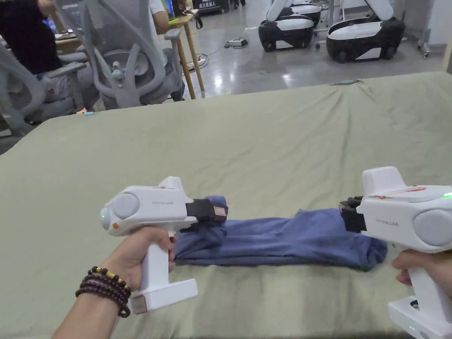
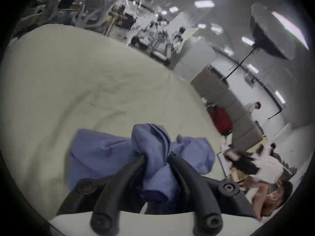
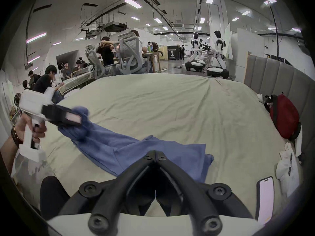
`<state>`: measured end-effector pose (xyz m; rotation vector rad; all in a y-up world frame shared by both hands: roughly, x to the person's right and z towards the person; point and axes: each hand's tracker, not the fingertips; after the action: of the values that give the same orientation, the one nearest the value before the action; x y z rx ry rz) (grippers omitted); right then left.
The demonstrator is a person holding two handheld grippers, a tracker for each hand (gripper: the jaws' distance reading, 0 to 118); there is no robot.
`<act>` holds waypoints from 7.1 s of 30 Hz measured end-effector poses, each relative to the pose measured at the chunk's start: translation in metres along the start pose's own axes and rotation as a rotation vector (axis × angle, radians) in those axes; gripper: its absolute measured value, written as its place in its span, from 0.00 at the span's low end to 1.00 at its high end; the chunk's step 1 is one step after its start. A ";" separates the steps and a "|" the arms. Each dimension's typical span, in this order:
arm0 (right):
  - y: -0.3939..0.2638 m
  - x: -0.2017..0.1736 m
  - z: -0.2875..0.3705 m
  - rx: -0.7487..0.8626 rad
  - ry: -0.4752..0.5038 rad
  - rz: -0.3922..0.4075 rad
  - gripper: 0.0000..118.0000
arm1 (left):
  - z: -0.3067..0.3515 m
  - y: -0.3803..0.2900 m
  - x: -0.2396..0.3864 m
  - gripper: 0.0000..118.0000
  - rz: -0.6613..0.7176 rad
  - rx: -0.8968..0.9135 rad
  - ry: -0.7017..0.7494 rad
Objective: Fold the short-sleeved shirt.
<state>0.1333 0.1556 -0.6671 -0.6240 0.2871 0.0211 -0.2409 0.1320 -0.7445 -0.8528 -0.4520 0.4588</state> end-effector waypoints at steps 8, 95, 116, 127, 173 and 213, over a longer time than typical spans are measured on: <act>-0.013 0.023 0.014 0.005 -0.032 -0.034 0.00 | -0.043 -0.022 0.020 0.60 0.031 -0.055 -0.003; -0.031 -0.040 0.004 -0.041 0.079 0.032 0.00 | 0.028 0.002 0.003 0.12 0.025 0.103 -0.117; -0.040 0.000 0.014 -0.036 -0.004 -0.013 0.00 | 0.005 -0.002 0.034 0.99 0.039 0.134 -0.263; -0.040 -0.001 0.017 -0.037 0.013 -0.010 0.00 | -0.067 -0.029 0.037 0.00 0.060 -0.075 -0.234; -0.018 -0.010 -0.114 -0.180 0.239 -0.148 0.00 | -0.042 -0.050 -0.031 0.23 0.164 0.020 -0.174; 0.083 -0.267 -0.145 0.137 0.362 0.226 0.00 | 0.305 0.047 -0.322 0.54 0.047 0.554 0.346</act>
<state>-0.1696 0.1573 -0.7544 -0.4545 0.7035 0.1058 -0.6794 0.1661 -0.6683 -0.3909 0.0229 0.4396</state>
